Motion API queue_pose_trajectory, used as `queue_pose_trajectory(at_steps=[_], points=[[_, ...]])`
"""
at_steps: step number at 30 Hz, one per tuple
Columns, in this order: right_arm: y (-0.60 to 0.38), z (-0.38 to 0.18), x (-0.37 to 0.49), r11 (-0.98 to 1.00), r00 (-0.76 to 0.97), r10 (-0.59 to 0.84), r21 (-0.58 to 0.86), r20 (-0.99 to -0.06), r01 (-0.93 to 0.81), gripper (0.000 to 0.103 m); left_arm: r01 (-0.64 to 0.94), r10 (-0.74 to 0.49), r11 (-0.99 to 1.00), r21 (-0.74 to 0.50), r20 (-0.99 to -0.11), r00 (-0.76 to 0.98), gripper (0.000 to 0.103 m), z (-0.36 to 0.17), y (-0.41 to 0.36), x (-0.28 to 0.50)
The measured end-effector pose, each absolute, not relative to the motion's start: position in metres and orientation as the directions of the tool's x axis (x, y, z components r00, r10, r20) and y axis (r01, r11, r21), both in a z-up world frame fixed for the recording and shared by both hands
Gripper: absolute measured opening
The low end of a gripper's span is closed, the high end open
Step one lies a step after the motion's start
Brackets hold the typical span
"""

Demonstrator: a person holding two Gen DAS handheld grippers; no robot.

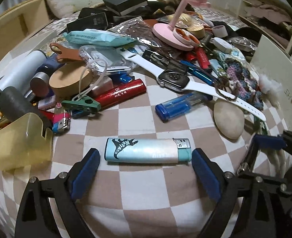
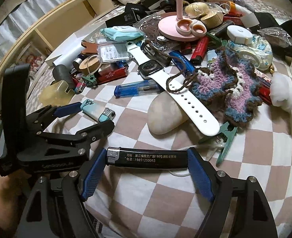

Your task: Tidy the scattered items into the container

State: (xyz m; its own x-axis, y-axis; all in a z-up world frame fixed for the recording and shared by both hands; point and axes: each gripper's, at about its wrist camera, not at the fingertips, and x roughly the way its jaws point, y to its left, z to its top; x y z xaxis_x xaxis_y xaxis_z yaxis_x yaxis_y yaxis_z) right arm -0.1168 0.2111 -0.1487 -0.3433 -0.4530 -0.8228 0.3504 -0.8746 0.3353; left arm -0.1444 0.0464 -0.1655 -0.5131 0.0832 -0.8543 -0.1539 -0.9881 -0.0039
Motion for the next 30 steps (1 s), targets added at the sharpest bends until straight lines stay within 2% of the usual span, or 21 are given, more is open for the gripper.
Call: queue_pose_trajectory(at_steps=[2, 4, 11, 22, 30], points=[[0.211, -0.148, -0.115, -0.880, -0.349, -0.442, 0.324, -0.826, 0.349, 0.082, -0.140, 0.077, -0.990, -0.004, -0.851, -0.519, 0.092, -0.165, 0.046, -0.146], [0.211, -0.147, -0.112, -0.884, -0.354, -0.431, 0.310, -0.830, 0.350, 0.082, -0.141, 0.074, -0.990, 0.000, -0.848, -0.525, 0.082, -0.165, 0.046, -0.146], [0.209, -0.148, -0.108, -0.894, -0.357, -0.401, 0.276, -0.843, 0.354, 0.082, -0.169, 0.099, -0.986, -0.008, -0.838, -0.537, 0.082, -0.164, 0.043, -0.140], [0.189, -0.154, -0.092, -0.928, -0.413, -0.262, 0.109, -0.872, 0.358, 0.084, -0.172, 0.105, -0.985, -0.012, -0.833, -0.544, 0.082, -0.165, 0.042, -0.138], [0.194, -0.155, -0.087, -0.945, -0.443, -0.256, 0.126, -0.859, 0.303, 0.085, -0.163, 0.100, -0.987, -0.011, -0.829, -0.550, 0.082, -0.165, 0.043, -0.138]])
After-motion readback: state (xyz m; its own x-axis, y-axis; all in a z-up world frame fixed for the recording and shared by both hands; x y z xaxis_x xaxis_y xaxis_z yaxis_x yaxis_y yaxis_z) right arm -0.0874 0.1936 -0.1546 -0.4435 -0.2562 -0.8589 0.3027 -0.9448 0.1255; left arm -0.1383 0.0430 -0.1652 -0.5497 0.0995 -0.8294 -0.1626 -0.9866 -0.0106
